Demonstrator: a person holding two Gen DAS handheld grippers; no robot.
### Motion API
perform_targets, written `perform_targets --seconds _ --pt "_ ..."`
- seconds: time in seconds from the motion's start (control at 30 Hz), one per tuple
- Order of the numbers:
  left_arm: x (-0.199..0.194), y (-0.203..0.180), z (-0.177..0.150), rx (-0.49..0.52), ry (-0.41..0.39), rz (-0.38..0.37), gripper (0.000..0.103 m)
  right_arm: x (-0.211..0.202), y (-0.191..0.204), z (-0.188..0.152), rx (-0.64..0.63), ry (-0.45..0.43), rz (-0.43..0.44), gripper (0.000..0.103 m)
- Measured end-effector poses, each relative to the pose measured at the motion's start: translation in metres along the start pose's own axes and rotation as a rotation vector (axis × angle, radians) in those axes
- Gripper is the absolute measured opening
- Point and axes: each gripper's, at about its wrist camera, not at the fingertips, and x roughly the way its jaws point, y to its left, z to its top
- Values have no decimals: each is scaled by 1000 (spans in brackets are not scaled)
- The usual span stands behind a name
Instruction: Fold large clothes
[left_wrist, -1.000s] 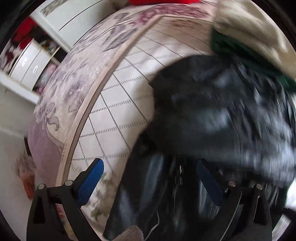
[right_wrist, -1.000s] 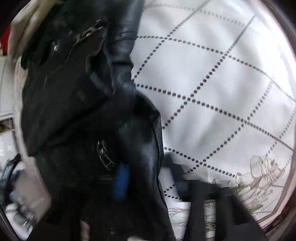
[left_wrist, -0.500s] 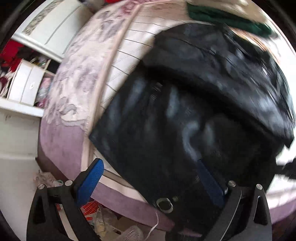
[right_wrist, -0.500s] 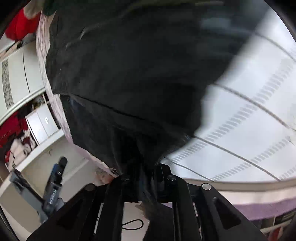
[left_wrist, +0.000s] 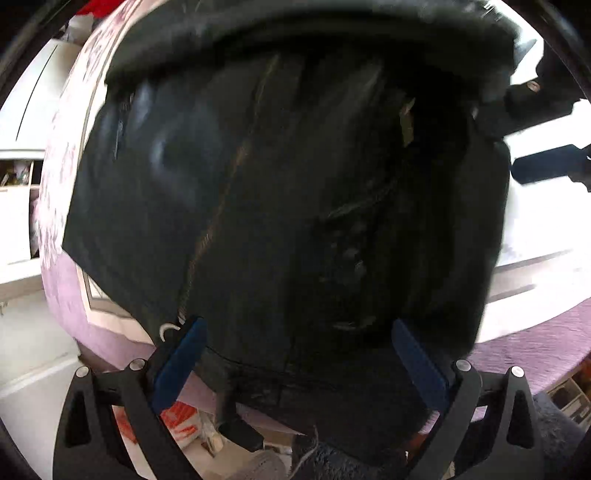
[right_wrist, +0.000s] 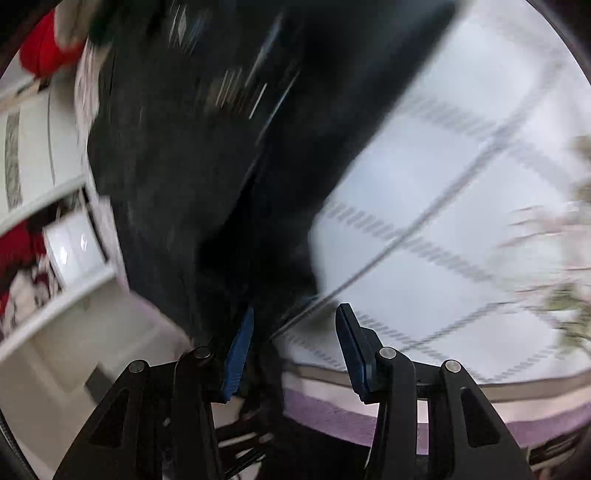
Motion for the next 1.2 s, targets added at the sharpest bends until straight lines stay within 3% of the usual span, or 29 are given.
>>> perform_targets --seconds 0.07,0.1,0.2,0.27,0.37,0.4,0.5,0.53,0.63,0.77,0.83,1.0,1.07,1.2 --pt "7 7 0 -25 15 -26 103 9 -3 -6 8 -39 -75 34" --pt "10 12 1 -33 22 -30 103 16 3 1 32 -47 -109 7" --pt "9 20 1 -25 20 -23 103 10 -8 0 71 -57 -126 1" --pt "2 22 2 -12 10 -10 103 1 -4 0 30 -36 -128 3" --pt "-23 16 0 39 -68 56 103 -36 -20 -2 59 -32 -32 10" --pt "-33 8 -3 84 -109 98 103 -51 -26 -3 57 -62 -43 16" --pt "-51 -26 -19 229 -199 188 103 -97 -53 -13 49 -165 -93 50" --pt "-53 -39 -25 272 -215 218 103 -109 -61 -17 59 -198 -109 57" --pt "-47 -80 -42 375 -226 250 103 -136 -90 -24 94 -256 -125 57" --pt "-21 -102 -46 428 -188 320 103 -151 -128 -35 121 -294 -159 57" --pt "-6 -104 -38 428 -166 352 103 -143 -122 -30 109 -315 -175 57" --pt "-10 -101 -31 380 -171 378 103 -115 -90 -10 98 -379 -74 57" --pt "-17 -95 -31 372 -210 450 92 -121 -89 -4 79 -406 -40 57" --pt "-19 -81 -29 341 -196 442 74 -123 -80 11 60 -432 33 57"
